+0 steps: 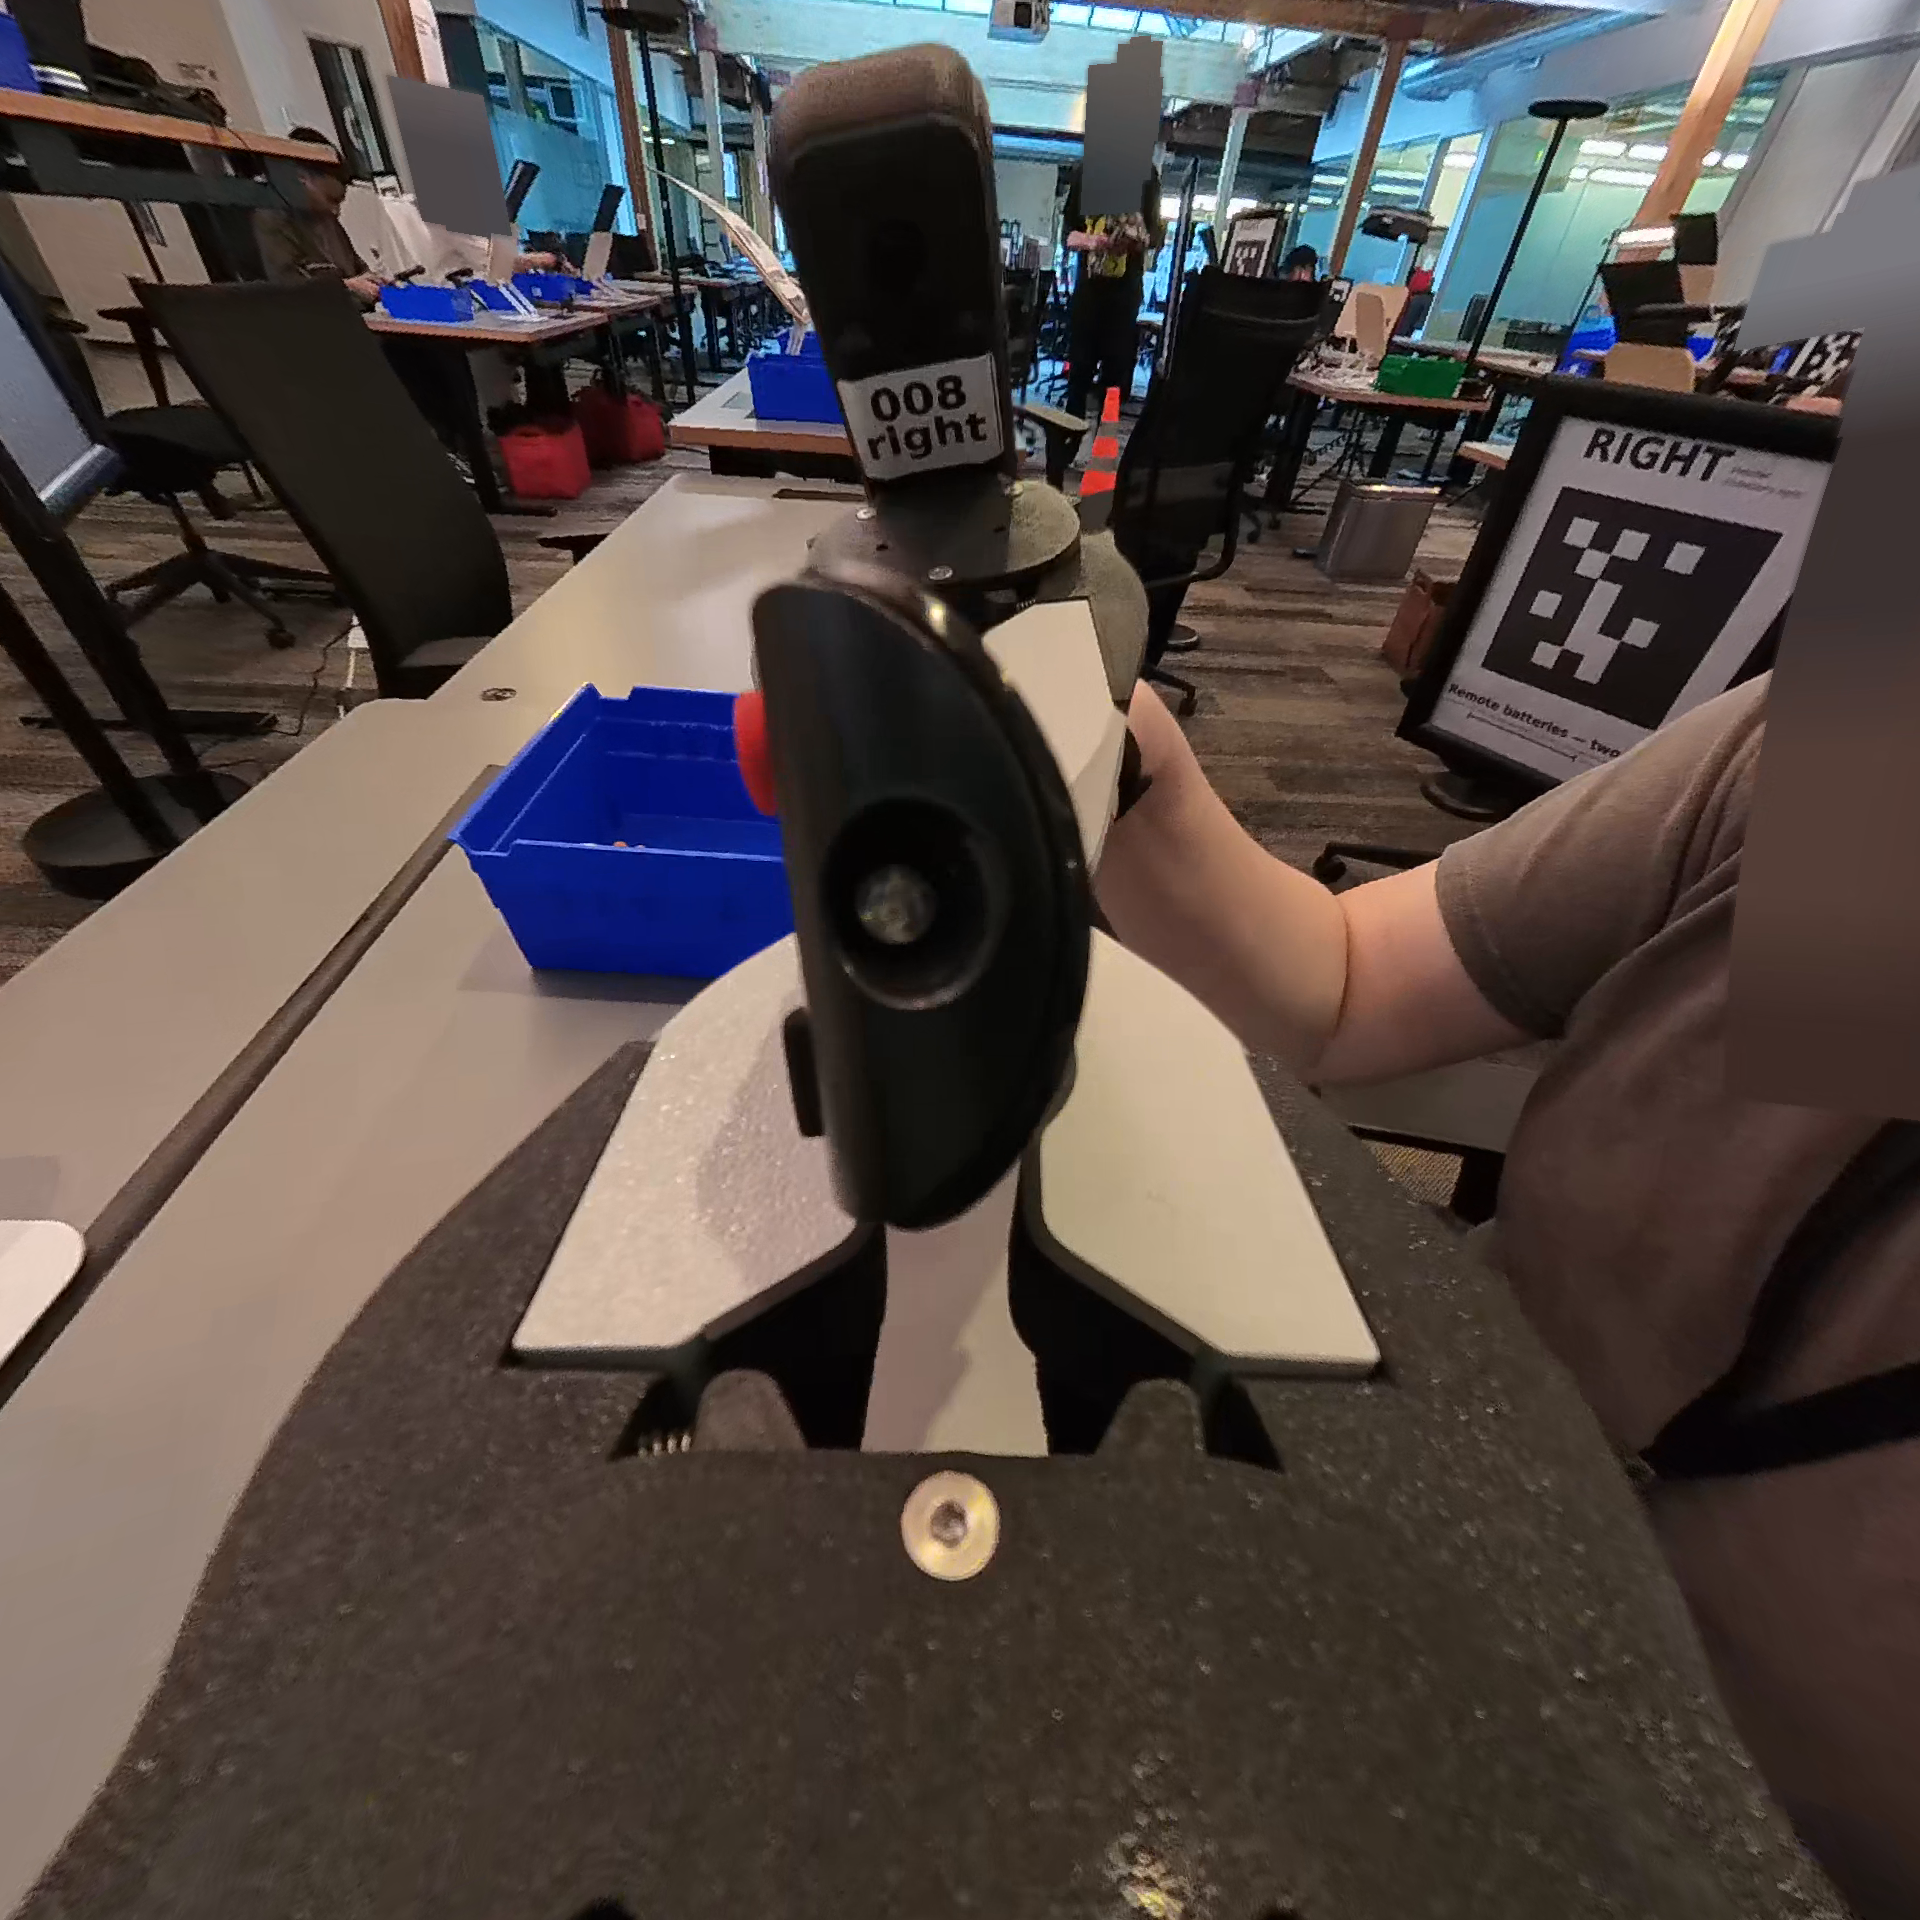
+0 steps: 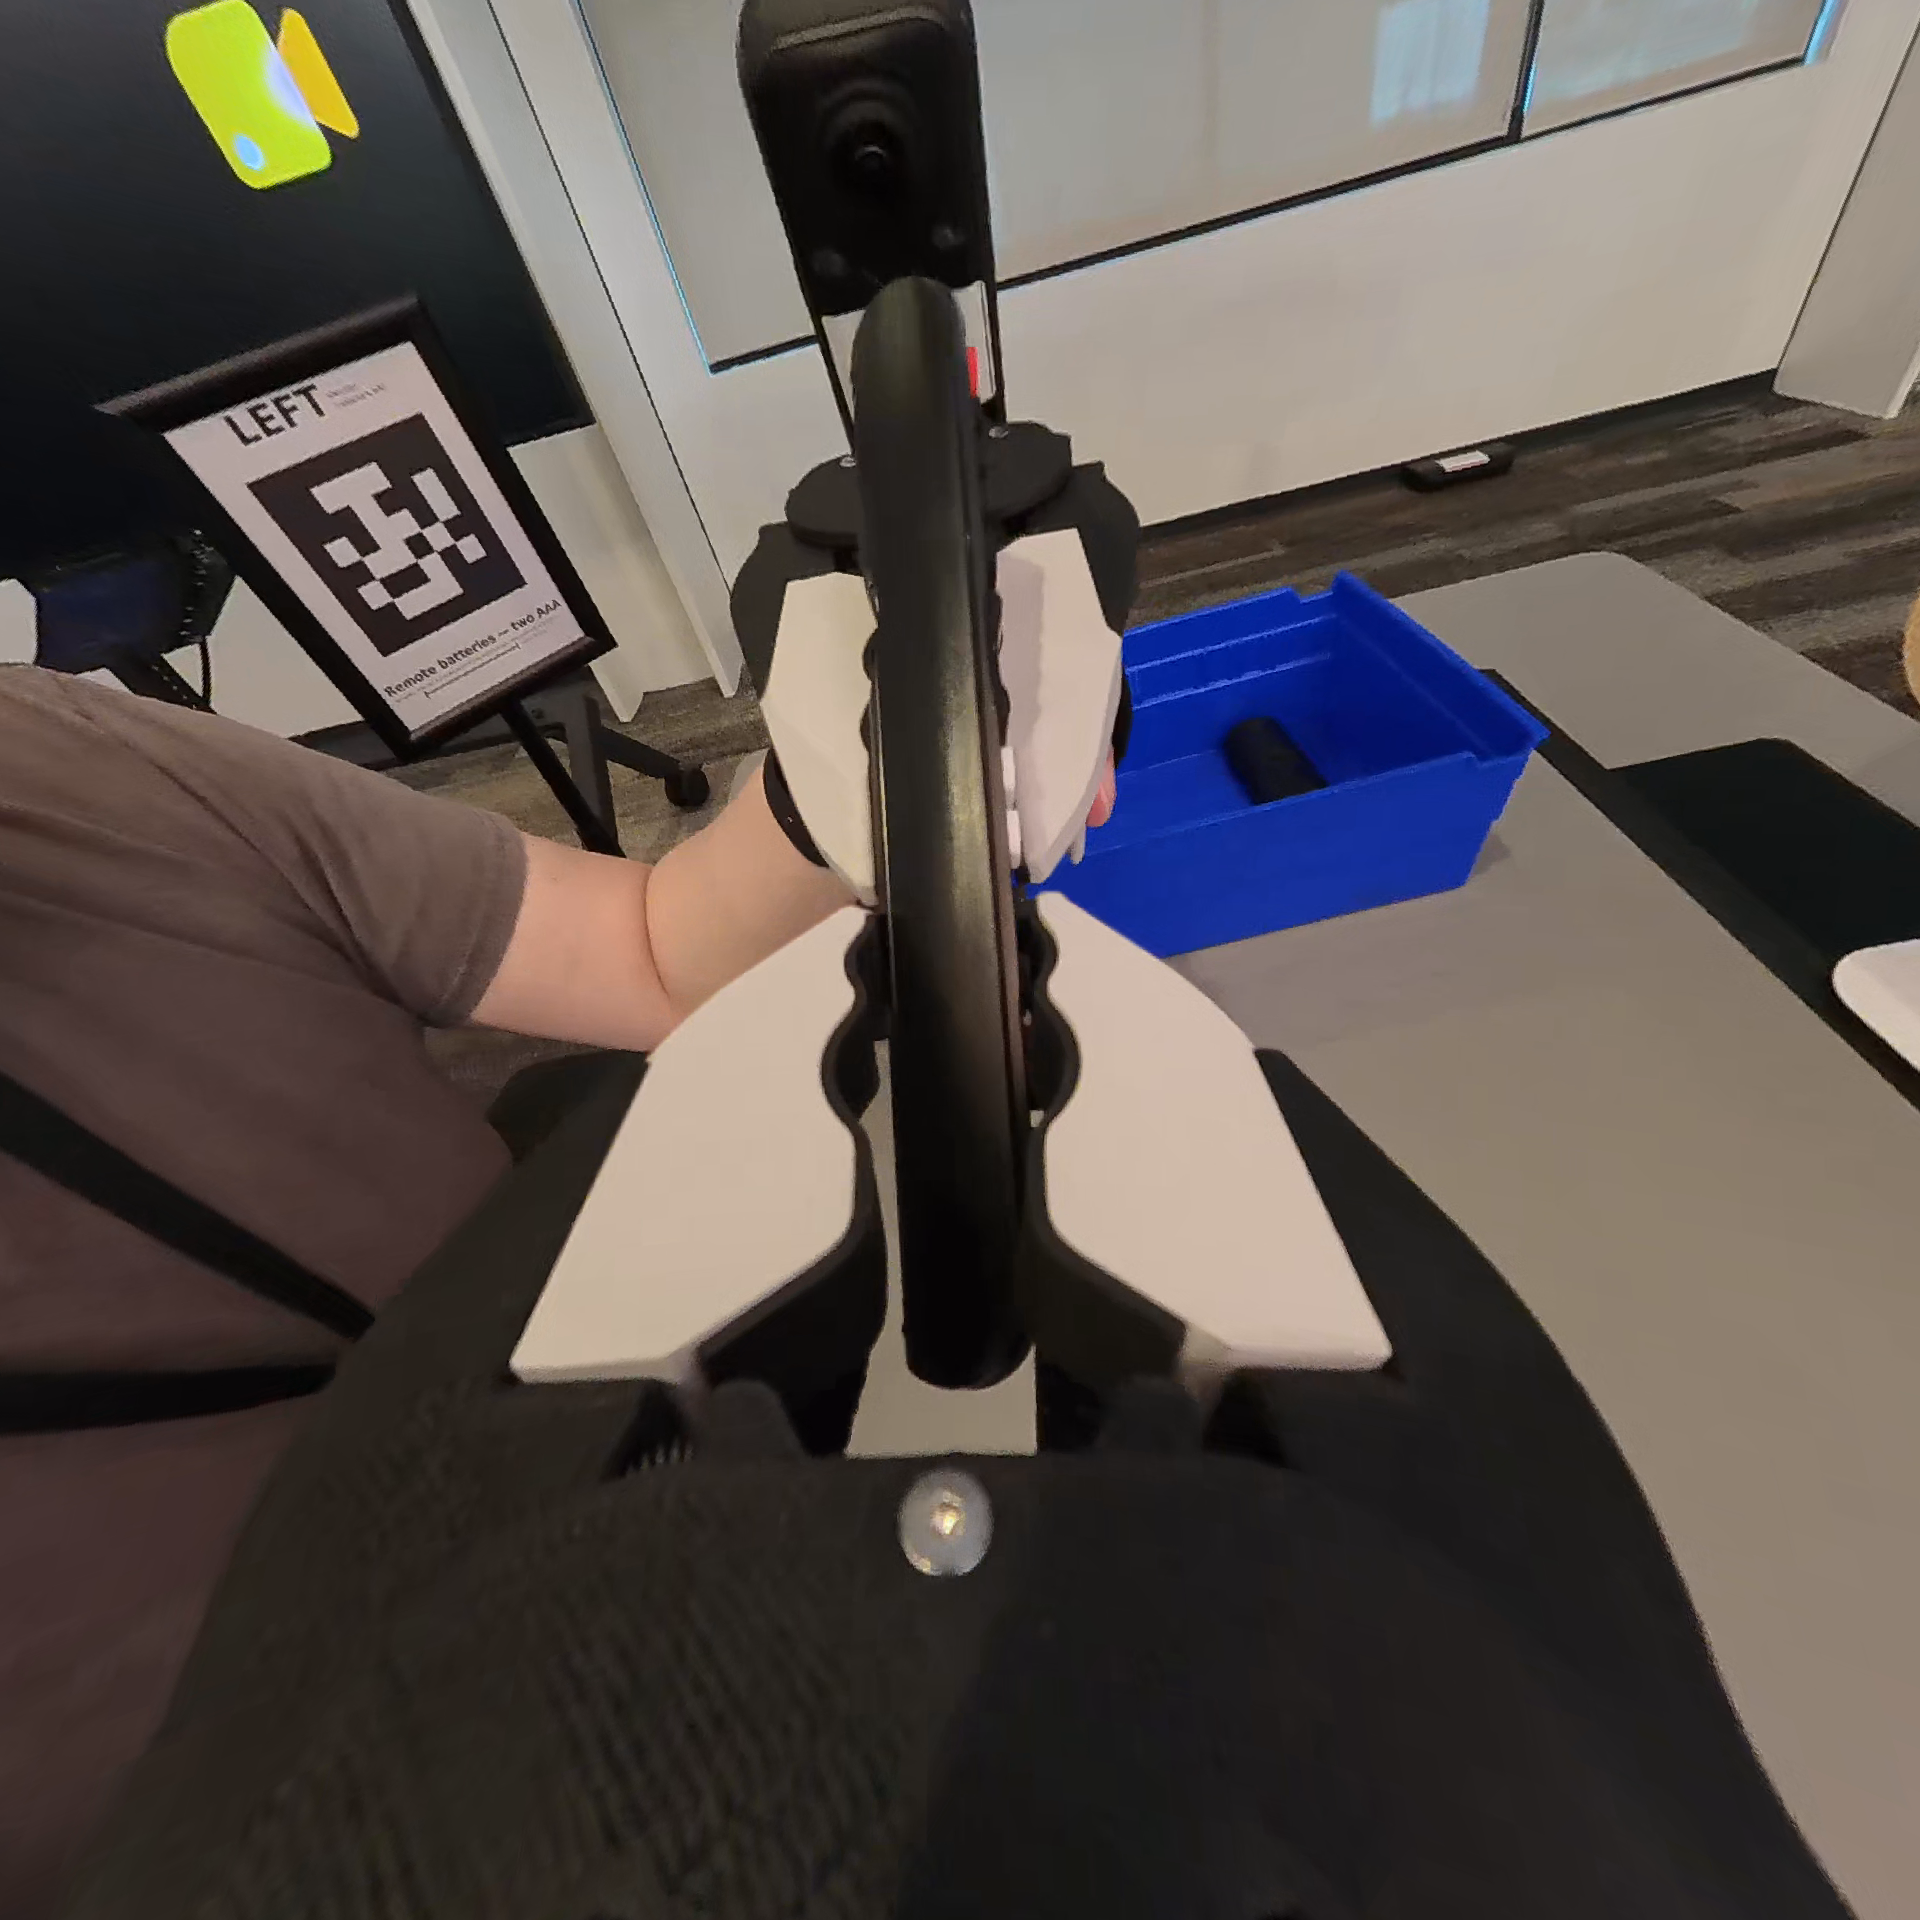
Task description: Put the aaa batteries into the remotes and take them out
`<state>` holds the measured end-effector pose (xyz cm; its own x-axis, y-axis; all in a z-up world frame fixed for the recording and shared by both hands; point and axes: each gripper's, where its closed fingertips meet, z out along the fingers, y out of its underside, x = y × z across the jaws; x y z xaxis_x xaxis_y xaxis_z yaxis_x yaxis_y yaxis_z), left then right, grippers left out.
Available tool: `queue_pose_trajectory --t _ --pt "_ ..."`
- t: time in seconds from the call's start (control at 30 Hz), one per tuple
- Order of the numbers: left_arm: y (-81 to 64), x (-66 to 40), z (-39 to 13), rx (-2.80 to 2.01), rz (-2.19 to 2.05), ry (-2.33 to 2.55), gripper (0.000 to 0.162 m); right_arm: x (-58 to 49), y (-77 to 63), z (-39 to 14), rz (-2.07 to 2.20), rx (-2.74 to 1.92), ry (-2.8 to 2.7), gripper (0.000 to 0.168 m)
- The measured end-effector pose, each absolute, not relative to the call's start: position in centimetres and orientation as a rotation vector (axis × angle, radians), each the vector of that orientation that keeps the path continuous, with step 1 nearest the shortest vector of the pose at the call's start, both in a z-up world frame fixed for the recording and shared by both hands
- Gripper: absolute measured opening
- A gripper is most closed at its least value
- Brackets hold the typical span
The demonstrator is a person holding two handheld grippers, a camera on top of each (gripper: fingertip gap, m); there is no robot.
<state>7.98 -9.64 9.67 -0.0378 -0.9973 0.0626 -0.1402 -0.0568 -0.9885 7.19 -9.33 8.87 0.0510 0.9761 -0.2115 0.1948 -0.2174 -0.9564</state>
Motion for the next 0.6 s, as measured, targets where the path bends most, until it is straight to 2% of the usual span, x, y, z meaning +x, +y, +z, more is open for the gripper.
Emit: queue_pose_trajectory --t 0.6 --pt "-9.3 8.3 8.0 -1.451 -1.194 1.360 0.023 7.4 -9.3 5.9 1.127 -1.704 -1.332 0.028"
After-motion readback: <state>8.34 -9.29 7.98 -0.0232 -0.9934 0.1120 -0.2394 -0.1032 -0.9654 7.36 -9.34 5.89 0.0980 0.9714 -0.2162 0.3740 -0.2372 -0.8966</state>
